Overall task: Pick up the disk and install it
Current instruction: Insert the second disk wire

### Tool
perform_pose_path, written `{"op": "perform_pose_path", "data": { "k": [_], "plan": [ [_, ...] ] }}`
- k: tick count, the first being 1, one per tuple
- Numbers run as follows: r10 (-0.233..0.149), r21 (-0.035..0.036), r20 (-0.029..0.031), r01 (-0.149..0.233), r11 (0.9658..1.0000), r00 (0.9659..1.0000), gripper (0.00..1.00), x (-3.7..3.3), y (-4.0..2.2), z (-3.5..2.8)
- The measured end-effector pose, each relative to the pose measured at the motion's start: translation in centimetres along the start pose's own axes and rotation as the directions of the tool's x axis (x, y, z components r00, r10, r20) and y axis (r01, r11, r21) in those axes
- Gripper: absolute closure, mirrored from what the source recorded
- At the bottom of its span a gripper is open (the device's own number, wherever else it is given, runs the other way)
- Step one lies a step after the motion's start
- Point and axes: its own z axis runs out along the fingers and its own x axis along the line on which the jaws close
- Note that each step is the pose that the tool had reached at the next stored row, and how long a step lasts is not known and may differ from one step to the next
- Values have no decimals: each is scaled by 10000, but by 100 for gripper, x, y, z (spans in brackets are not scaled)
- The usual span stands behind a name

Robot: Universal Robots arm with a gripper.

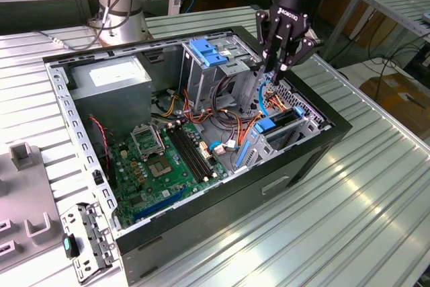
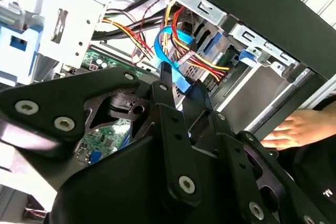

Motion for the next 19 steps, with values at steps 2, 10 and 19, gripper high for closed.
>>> {"op": "perform_pose_path", "data": {
  "k": [2, 10, 19],
  "plan": [
    [1, 1, -70, -1, 10000, 10000, 64, -3, 0, 21],
    [3, 2, -315, -3, 10000, 9995, 84, -18, -6, 114],
    [-201, 90, -248, 204, 9998, 9995, 84, 107, 15, 152]
  ]
}}
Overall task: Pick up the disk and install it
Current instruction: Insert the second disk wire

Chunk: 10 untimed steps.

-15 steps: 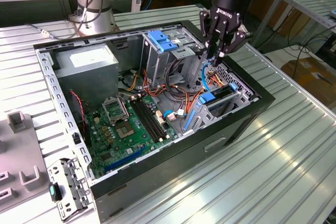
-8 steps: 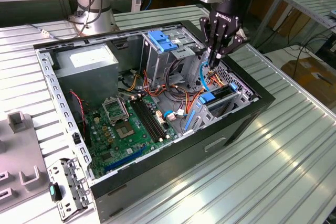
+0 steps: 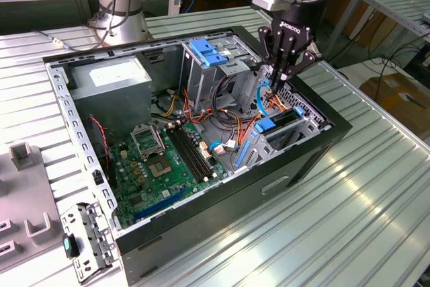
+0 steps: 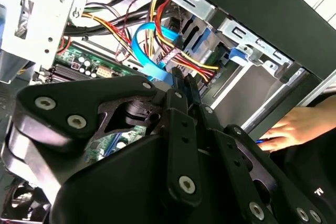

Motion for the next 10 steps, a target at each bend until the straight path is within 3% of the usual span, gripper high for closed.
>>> {"op": "perform_pose_path", "data": {
  "k": [6, 10],
  "plan": [
    [-67, 194, 12, 66, 9998, 10000, 84, 36, 109, 17],
    [-86, 292, 36, 85, 9995, 10000, 84, 115, 127, 44]
  ]
}}
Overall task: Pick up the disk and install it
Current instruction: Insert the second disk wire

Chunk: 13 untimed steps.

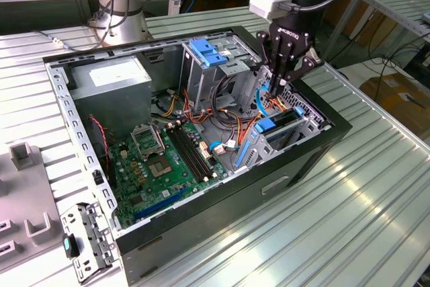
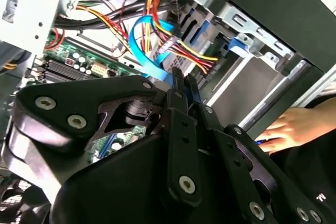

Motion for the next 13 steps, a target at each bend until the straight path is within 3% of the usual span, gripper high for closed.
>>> {"op": "perform_pose_path", "data": {
  "k": [3, 5, 8, 10, 13],
  "plan": [
    [-12, 57, 43, 11, 10000, 10000, 84, 74, 6, 25],
    [-21, 130, 89, 20, 9999, 10000, 84, 97, 12, 33],
    [0, 384, 132, -5, 9993, 9999, 84, 109, 31, 36],
    [32, 589, 156, -41, 9983, 9999, 84, 116, 65, 43],
    [40, 639, 154, -50, 9979, 9999, 84, 150, 100, 69]
  ]
}}
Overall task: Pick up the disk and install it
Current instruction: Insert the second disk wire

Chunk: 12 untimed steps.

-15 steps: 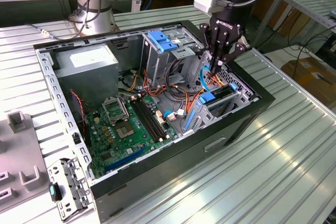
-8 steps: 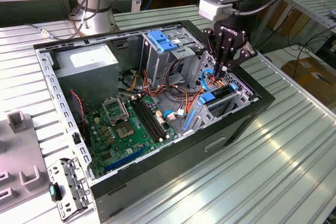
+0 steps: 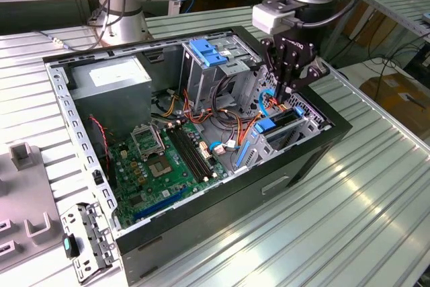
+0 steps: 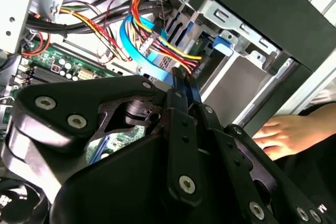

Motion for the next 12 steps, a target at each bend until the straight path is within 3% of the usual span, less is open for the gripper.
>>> {"op": "perform_pose_path", "data": {
  "k": [5, 12],
  "plan": [
    [13, 86, -2, -13, 10000, 10000, 84, 38, 109, 25],
    [64, 393, -6, -63, 9992, 10000, 84, 150, 152, 73]
  ]
}}
